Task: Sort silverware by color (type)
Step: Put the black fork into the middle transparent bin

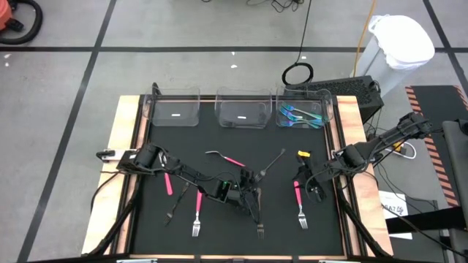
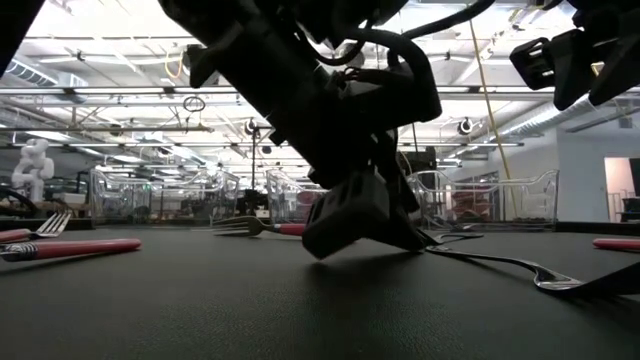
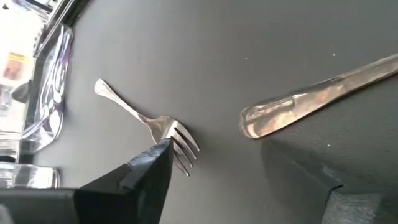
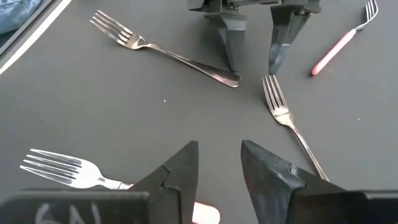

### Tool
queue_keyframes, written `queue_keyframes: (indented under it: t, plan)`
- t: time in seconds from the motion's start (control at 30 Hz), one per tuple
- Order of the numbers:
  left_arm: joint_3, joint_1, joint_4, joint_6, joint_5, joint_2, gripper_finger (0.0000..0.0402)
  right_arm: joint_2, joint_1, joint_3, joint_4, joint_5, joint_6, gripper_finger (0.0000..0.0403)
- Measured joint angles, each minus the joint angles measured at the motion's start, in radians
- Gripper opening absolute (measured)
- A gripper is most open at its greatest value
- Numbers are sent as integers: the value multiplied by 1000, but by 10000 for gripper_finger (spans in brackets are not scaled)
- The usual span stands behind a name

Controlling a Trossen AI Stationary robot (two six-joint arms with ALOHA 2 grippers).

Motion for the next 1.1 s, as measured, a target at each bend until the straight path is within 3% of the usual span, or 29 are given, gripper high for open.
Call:
queue_keyframes:
  t: [0.37,1.1]
  plan:
    - [-1,17,28,37,-71,2,199,0,0,0,-9,0,3,116]
    - [-1,59,1,60,-19,1,198,0,0,0,-5,4,3,116]
